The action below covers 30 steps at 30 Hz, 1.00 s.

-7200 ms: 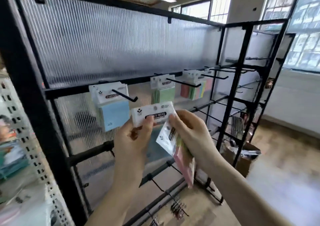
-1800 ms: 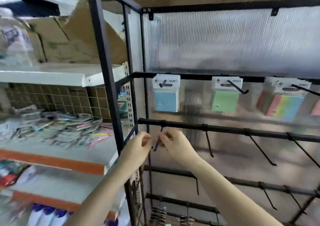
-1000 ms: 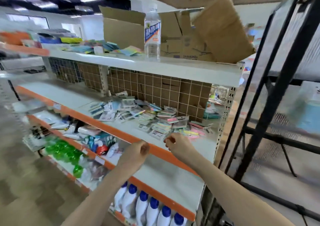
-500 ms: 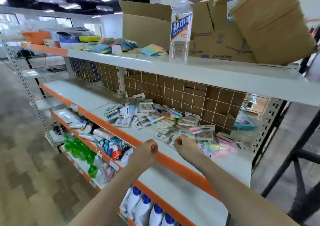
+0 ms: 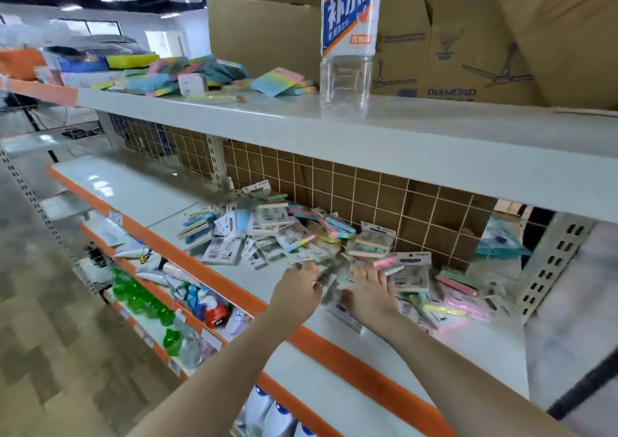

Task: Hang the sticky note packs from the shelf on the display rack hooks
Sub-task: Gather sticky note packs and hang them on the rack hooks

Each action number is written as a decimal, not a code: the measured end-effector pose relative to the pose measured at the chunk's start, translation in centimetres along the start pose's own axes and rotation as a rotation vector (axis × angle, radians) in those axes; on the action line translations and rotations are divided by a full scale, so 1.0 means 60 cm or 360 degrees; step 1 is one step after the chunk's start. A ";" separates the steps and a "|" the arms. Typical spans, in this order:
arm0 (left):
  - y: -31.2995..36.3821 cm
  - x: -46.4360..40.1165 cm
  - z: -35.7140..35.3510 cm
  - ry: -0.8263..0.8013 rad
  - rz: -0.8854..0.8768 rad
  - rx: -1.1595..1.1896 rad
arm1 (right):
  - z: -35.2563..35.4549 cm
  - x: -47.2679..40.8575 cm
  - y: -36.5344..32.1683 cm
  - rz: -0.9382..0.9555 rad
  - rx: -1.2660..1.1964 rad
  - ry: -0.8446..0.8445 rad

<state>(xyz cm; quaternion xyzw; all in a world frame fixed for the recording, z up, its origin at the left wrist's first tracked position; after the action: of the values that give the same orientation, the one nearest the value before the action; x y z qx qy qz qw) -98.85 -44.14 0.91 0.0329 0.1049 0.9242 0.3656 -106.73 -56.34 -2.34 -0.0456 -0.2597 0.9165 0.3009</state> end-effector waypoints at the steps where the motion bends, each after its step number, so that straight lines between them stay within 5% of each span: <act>1: -0.004 -0.011 -0.005 0.0008 -0.0005 -0.0019 | -0.007 -0.006 0.005 -0.0005 0.0011 0.0013; 21: -0.093 -0.124 -0.082 0.0329 -0.0351 -0.0309 | -0.059 -0.034 -0.013 -0.0097 0.0006 0.0649; 30: -0.102 -0.107 -0.061 0.0498 -0.0512 -0.0142 | -0.076 0.007 -0.064 -0.0241 0.0076 0.0913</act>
<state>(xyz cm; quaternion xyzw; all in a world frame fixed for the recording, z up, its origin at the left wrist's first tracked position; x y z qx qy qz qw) -90.55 -44.80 -3.88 -0.1441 0.1232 0.8515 0.4888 -103.93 -51.41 -4.32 -0.2762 -0.1452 0.8469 0.4307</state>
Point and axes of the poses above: each hand's wrist, its own x-axis away from the middle knuckle, its own z-axis out of the back of the hand, y = z × x, the point moved 6 cm from there along -x, towards the middle knuckle, and after that the axes turned 13 degrees about -x, right-handed, at the moved point
